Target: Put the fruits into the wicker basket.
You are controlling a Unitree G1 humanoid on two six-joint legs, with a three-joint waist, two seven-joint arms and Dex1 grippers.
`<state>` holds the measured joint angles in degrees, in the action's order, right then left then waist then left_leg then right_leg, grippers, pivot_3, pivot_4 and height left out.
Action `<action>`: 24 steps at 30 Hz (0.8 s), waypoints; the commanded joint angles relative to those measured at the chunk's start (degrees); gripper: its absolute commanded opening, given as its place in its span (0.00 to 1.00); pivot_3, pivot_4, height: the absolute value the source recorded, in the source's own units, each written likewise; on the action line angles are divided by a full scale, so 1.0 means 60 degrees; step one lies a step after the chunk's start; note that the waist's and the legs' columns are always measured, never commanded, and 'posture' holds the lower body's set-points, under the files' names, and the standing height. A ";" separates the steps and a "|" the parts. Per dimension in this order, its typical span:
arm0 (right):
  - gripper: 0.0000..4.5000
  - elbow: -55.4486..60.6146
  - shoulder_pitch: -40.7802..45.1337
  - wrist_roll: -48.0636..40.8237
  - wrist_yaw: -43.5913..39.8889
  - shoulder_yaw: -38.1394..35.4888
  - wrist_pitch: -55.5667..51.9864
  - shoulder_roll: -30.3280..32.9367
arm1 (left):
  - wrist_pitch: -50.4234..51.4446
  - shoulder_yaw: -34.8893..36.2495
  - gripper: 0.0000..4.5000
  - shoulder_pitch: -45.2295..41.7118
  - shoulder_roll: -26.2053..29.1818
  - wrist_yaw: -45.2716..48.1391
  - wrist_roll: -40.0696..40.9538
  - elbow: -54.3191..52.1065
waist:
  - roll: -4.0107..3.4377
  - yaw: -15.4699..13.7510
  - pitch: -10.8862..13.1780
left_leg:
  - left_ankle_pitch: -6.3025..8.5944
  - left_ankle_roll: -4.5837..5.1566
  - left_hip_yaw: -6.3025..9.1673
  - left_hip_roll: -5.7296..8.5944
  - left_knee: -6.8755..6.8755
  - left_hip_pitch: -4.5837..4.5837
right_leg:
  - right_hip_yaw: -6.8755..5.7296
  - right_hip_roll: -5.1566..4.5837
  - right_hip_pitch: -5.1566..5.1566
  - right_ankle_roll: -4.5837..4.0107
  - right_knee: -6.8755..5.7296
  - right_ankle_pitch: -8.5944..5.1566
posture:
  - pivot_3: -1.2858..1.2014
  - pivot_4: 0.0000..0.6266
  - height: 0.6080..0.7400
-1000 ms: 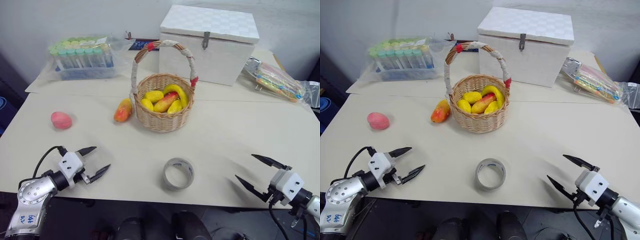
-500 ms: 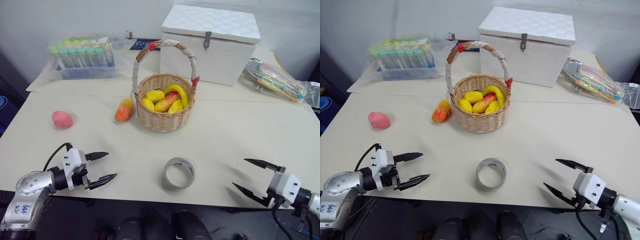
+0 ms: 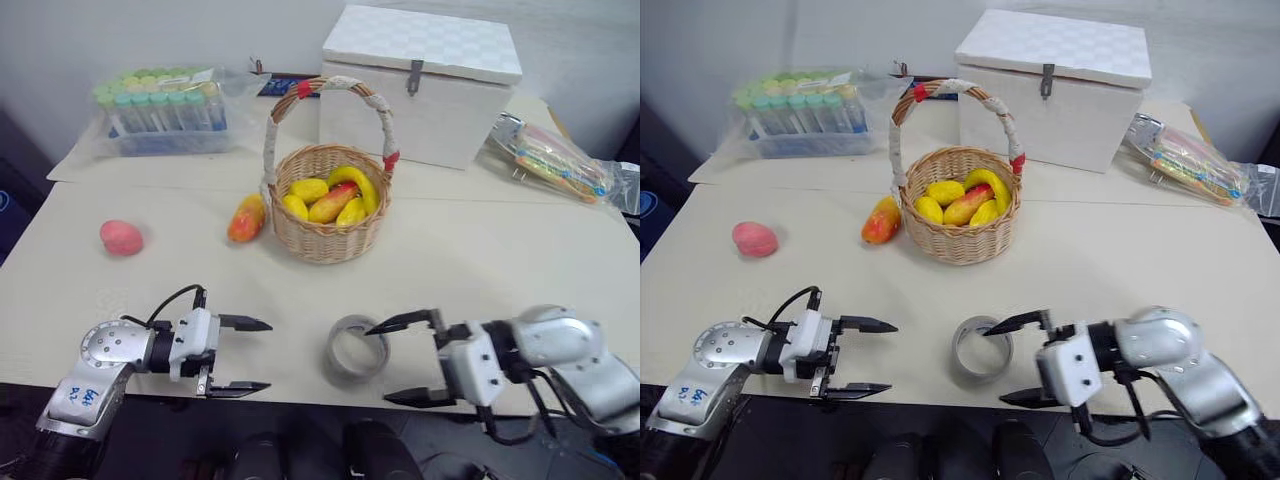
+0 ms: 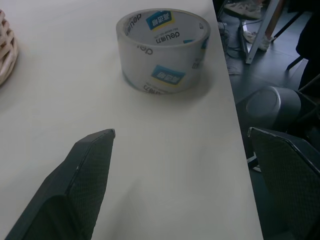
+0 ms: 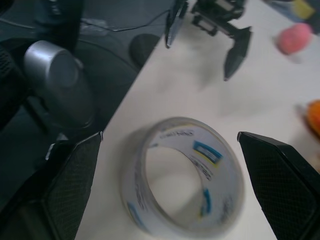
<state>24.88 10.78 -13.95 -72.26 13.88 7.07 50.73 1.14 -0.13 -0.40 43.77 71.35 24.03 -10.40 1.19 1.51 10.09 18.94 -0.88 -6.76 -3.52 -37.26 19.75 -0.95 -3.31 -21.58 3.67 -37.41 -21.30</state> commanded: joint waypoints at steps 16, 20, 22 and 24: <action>0.05 0.0343 -0.0646 -0.0882 -0.0001 -0.0722 -0.1731 -0.0029 | 0.0348 -0.0162 1.00 -0.0311 -0.0487 -0.0731 -0.0130 -0.0476 | -0.0014 -0.0022 0.0010 | 0.0008 0.0016 0.0027 0.0003 -0.0039 0.0037 | -0.0029 -0.0011 -0.0005 0.0004 -0.0012 0.0002 | 0.52 0.24 1.00; 0.05 0.1033 -0.2501 -0.2427 0.0712 -0.3908 -0.3048 0.0470 | 0.0344 -0.0298 1.00 -0.0538 -0.0739 -0.0760 -0.0104 -0.0307 | -0.0018 -0.0014 0.0013 | 0.0009 0.0017 0.0049 0.0005 -0.0042 0.0060 | -0.0047 -0.0011 -0.0005 0.0008 -0.0003 0.0004 | 0.52 0.24 1.00; 0.05 0.0787 -0.2979 -0.2701 0.0836 -0.5289 -0.3488 0.0658 | 0.0499 -0.0317 1.00 -0.0679 -0.0939 -0.0832 0.0048 -0.0318 | -0.0018 -0.0001 0.0013 | 0.0012 0.0023 0.0051 0.0007 -0.0059 0.0065 | -0.0047 -0.0011 -0.0002 0.0015 -0.0005 0.0008 | 0.52 0.24 1.00; 0.05 -0.0197 -0.3331 -0.2114 0.0469 -0.6322 -0.3112 0.1119 | 0.0795 -0.0310 1.00 -0.0907 -0.1310 -0.1096 0.0305 -0.0387 | -0.0018 0.0016 0.0013 | 0.0030 0.0062 0.0050 0.0007 -0.0070 0.0061 | -0.0041 -0.0007 0.0007 0.0025 -0.0007 0.0014 | 0.52 0.24 1.00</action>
<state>26.01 -8.77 -27.38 -68.56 -19.15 -12.47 56.23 5.20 -2.20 -5.23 36.56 65.75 23.73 -10.87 1.08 1.61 10.17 19.13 -0.46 -6.46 -3.47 -37.70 20.09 -1.18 -3.35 -21.50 3.83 -37.46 -21.20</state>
